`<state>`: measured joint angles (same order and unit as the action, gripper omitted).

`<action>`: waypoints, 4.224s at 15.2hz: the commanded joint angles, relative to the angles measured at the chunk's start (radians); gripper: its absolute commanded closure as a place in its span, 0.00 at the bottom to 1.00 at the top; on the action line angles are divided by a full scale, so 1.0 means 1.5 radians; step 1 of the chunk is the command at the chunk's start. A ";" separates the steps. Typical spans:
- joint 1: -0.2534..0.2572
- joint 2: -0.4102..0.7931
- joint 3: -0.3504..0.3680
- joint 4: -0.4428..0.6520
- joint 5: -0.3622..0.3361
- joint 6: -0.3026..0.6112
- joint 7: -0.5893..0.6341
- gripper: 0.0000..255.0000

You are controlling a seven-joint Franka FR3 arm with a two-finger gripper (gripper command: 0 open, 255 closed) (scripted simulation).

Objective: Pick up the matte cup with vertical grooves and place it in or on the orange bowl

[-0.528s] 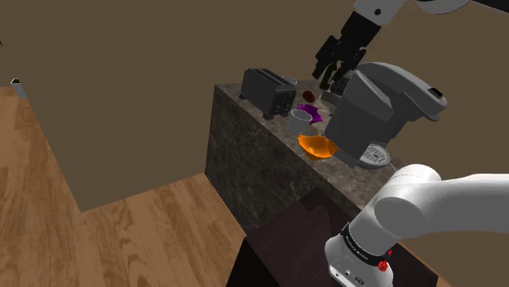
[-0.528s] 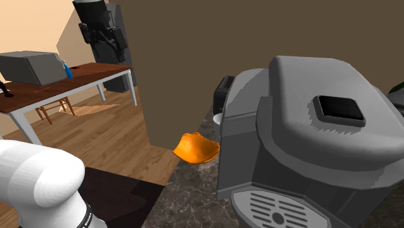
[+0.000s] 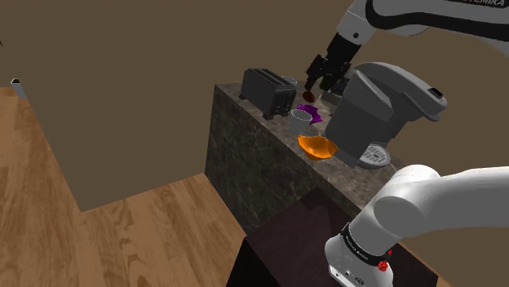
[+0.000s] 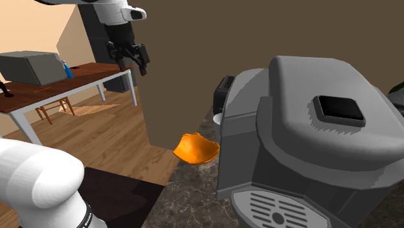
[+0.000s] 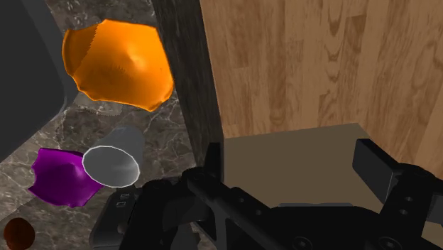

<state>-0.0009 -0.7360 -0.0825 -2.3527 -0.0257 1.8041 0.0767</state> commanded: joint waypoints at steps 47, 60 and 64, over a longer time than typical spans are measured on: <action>-0.101 0.733 -0.170 0.235 0.017 0.468 -0.356 1.00; -0.097 0.710 -0.175 0.243 0.008 0.438 -0.354 1.00; -0.093 0.688 -0.179 0.253 0.001 0.408 -0.351 1.00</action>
<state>-0.1420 0.3030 -0.3495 -1.9807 -0.0222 2.4287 -0.4517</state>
